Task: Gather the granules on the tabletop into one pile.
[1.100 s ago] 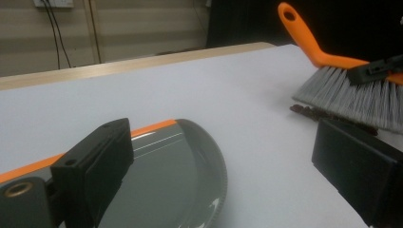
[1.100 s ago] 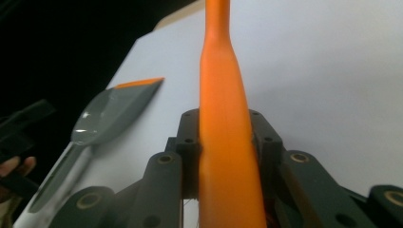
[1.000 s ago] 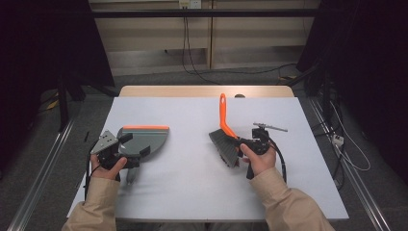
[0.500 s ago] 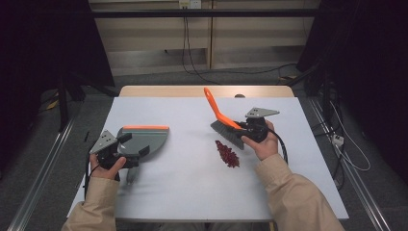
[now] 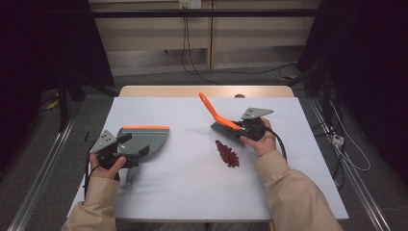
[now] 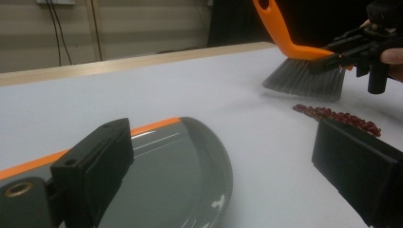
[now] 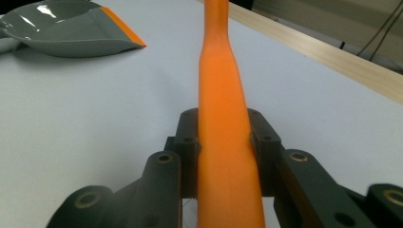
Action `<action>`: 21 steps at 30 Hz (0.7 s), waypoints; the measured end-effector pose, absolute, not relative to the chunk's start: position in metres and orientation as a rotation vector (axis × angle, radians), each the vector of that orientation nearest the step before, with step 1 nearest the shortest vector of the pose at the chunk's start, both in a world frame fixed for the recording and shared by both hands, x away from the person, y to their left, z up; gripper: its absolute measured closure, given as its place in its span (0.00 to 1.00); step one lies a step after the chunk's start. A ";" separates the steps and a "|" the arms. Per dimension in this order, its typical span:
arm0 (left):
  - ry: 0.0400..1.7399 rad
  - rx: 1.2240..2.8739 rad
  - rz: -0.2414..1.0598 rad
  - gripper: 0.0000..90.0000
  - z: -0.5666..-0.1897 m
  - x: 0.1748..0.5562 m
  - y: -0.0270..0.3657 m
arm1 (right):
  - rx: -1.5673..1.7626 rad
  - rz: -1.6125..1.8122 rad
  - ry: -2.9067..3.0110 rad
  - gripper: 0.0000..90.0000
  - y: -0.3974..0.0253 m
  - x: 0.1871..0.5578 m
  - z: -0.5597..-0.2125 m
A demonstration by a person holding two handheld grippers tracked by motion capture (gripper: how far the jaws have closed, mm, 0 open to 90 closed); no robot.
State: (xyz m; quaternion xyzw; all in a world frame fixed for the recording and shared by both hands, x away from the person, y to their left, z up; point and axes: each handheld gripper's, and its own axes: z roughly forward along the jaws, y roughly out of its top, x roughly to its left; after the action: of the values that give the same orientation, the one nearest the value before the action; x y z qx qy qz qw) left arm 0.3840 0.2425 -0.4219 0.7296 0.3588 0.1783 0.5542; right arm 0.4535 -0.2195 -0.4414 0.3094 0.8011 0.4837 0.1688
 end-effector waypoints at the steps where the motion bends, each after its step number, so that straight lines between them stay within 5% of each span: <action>1: 0.847 1.724 0.420 0.07 -0.422 0.384 0.242 | 0.861 1.382 2.281 0.79 -0.220 0.454 -0.442; 21: 0.846 1.722 0.424 0.07 -0.421 0.383 0.243 | 0.534 1.337 2.488 0.79 -0.212 0.445 -0.441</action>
State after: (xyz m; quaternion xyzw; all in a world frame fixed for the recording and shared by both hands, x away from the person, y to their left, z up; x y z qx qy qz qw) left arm 0.3835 0.2429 -0.4213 0.7291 0.3583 0.1794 0.5548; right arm 0.4450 -0.2118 -0.4415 0.1842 0.8577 0.4611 0.1332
